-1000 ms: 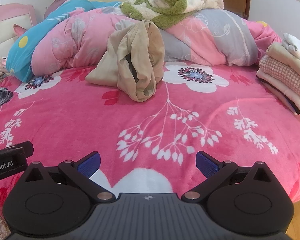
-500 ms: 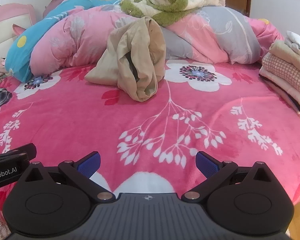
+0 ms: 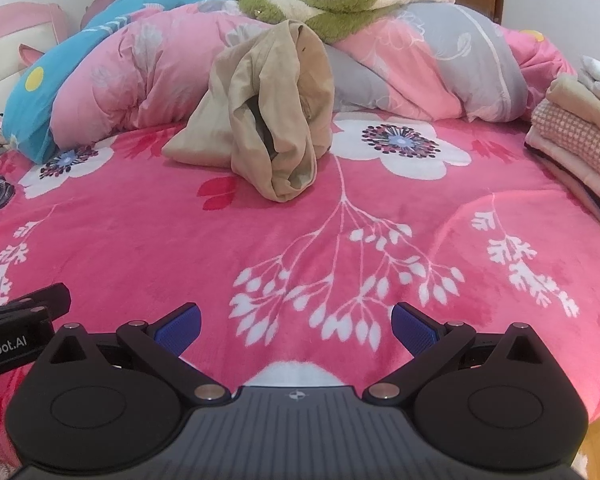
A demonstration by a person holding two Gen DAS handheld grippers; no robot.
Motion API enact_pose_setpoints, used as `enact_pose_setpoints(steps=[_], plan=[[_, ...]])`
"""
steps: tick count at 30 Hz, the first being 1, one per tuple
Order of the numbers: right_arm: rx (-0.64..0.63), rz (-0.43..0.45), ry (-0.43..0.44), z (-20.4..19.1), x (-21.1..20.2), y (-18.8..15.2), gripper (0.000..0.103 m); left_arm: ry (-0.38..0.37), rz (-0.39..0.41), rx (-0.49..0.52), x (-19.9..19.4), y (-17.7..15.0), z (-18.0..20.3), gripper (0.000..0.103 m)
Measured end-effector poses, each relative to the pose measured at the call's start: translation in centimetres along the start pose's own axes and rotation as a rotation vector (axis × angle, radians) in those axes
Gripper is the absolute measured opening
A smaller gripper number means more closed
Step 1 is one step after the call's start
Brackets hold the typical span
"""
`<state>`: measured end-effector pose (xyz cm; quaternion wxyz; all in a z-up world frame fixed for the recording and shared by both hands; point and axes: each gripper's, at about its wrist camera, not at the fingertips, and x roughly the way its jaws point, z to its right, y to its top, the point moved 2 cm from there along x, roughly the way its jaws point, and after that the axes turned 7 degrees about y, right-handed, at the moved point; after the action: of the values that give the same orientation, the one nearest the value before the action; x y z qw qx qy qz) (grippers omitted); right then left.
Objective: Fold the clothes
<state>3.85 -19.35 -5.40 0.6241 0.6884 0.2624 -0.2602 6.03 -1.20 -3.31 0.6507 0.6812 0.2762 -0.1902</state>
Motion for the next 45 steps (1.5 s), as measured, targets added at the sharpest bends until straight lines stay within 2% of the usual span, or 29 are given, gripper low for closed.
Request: enact_pose_setpoints(steps=[4, 8, 14, 18, 21, 25, 28, 29, 31, 33, 34, 35, 36, 37, 38, 41, 45], plan=[[-0.002, -0.001, -0.005, 0.1, 0.8, 0.4, 0.103, -0.013, 0.017, -0.016, 0.9, 0.8, -0.1, 0.103], [-0.005, 0.030, 0.003, 0.7, 1.4, 1.1, 0.103, -0.034, 0.067, -0.041, 2.0, 2.4, 0.0, 0.103], [0.003, 0.197, 0.054, 2.8, 1.6, 4.1, 0.103, -0.097, 0.117, -0.094, 5.0, 5.7, 1.2, 0.103], [-0.066, 0.306, 0.067, 3.7, 2.5, 7.6, 0.103, -0.172, 0.127, -0.136, 7.5, 8.5, 2.6, 0.103], [-0.102, 0.381, 0.088, 4.3, 3.4, 11.1, 0.103, -0.266, 0.128, -0.175, 9.0, 9.8, 3.9, 0.103], [-0.122, 0.471, 0.155, 5.0, 4.5, 15.7, 0.103, -0.388, 0.150, -0.143, 9.9, 10.3, 6.5, 0.101], [-0.119, 0.477, 0.198, 5.3, 6.4, 19.1, 0.103, -0.416, 0.167, -0.094, 10.5, 10.7, 8.9, 0.098], [-0.112, 0.463, 0.209, 5.5, 7.3, 20.2, 0.103, -0.413, 0.162, -0.080, 10.9, 10.8, 9.6, 0.094], [-0.100, 0.432, 0.232, 5.7, 9.0, 22.2, 0.103, -0.412, 0.139, -0.058, 11.8, 10.9, 10.7, 0.076], [-0.088, 0.388, 0.267, 5.9, 10.7, 23.2, 0.101, -0.419, 0.103, -0.047, 12.7, 10.9, 11.6, 0.052], [-0.089, 0.361, 0.288, 5.9, 11.6, 23.6, 0.098, -0.425, 0.084, -0.043, 13.1, 10.8, 11.9, 0.046], [-0.092, 0.331, 0.303, 5.8, 12.4, 23.7, 0.088, -0.430, 0.070, -0.039, 13.3, 10.8, 12.2, 0.032], [-0.099, 0.299, 0.308, 5.7, 13.0, 23.6, 0.072, -0.434, 0.066, -0.033, 13.3, 10.7, 12.2, 0.016], [-0.103, 0.276, 0.313, 5.6, 13.4, 23.4, 0.065, -0.437, 0.061, -0.027, 13.2, 10.6, 12.3, 0.011], [-0.103, 0.273, 0.319, 5.6, 13.1, 23.0, 0.050, -0.441, 0.057, -0.021, 13.2, 10.5, 12.4, 0.008], [-0.105, 0.264, 0.337, 5.5, 12.2, 21.9, 0.029, -0.451, 0.073, 0.010, 12.2, 10.4, 12.7, 0.004], [-0.083, 0.262, 0.363, 6.0, 10.1, 20.4, 0.023, -0.482, 0.085, 0.039, 10.0, 9.3, 12.3, 0.003]])
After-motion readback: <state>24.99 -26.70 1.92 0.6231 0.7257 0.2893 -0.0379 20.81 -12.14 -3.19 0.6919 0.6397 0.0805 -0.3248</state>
